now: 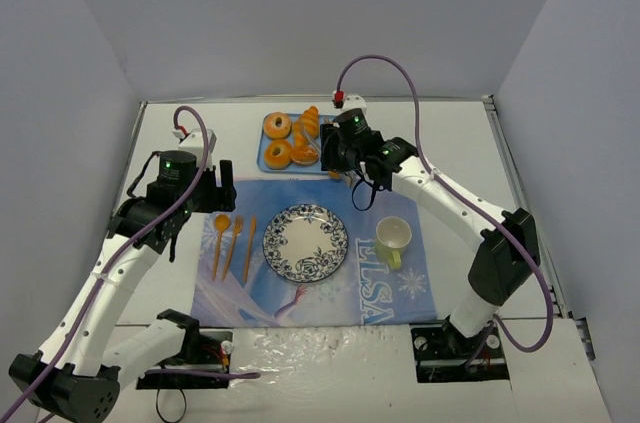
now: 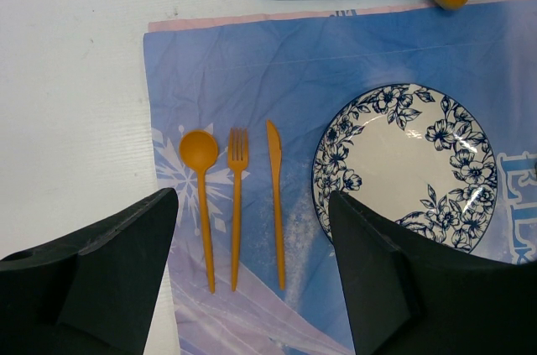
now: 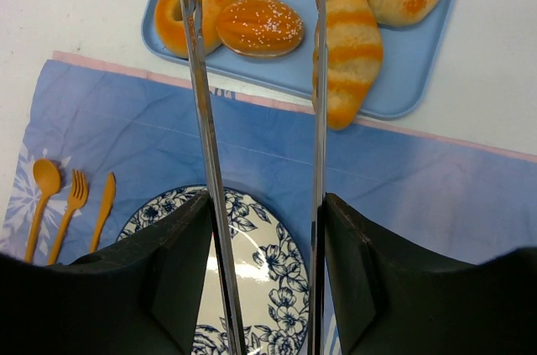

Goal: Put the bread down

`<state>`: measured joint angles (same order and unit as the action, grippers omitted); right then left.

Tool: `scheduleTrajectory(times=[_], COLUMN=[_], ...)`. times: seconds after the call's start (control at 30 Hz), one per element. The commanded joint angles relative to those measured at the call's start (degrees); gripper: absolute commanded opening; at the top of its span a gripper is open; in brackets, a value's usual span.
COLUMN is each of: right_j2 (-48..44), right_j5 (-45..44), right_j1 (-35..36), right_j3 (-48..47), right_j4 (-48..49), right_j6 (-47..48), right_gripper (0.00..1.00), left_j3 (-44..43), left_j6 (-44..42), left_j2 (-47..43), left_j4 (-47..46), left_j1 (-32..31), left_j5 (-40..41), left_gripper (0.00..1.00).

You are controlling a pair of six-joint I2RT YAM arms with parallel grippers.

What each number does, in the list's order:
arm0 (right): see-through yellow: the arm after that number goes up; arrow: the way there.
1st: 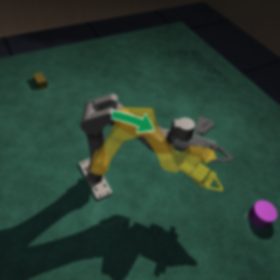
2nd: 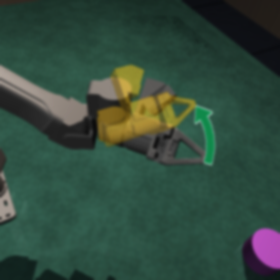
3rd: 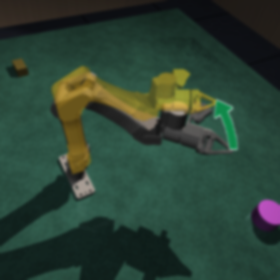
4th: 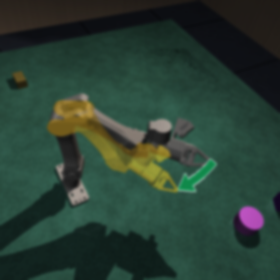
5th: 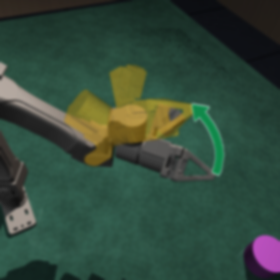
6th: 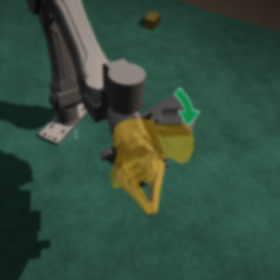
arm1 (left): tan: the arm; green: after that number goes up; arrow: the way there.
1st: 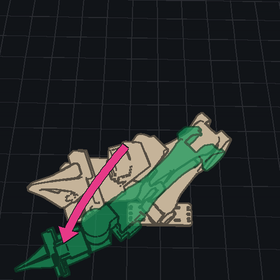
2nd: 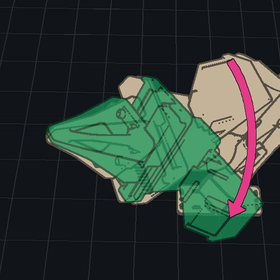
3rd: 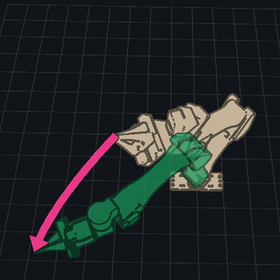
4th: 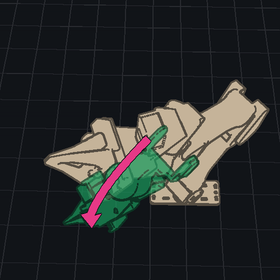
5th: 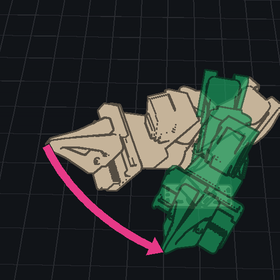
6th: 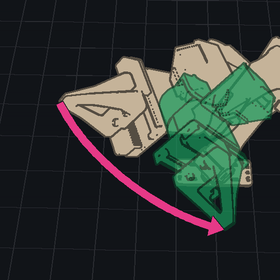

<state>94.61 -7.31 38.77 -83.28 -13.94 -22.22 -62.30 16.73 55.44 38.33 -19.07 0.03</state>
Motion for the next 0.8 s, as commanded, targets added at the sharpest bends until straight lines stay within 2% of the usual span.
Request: scheduleTrajectory(times=[0.0, 0.43, 0.77], right_j2=[-1.3, -1.5, 0.8], right_j5=[-4.7, -13.4, -15.8], right_j1=[1.6, 3.1, 3.2], right_j3=[-0.7, 4.1, 6.8], right_j4=[1.8, 0.8, 1.0], right_j6=[0.5, -0.3, -0.8], right_gripper=[0.49, 0.49, 0.49], left_j3=[-1.5, -1.5, -1.5], left_j6=[0.3, 0.3, 0.4], left_j2=[-0.2, -0.2, 0.0], left_j4=[-2.3, -2.3, -2.3], left_j1=[-0.3, -0.3, -0.3], left_j5=[0.3, 0.3, 0.2], left_gripper=[0.69, 0.69, 0.69])
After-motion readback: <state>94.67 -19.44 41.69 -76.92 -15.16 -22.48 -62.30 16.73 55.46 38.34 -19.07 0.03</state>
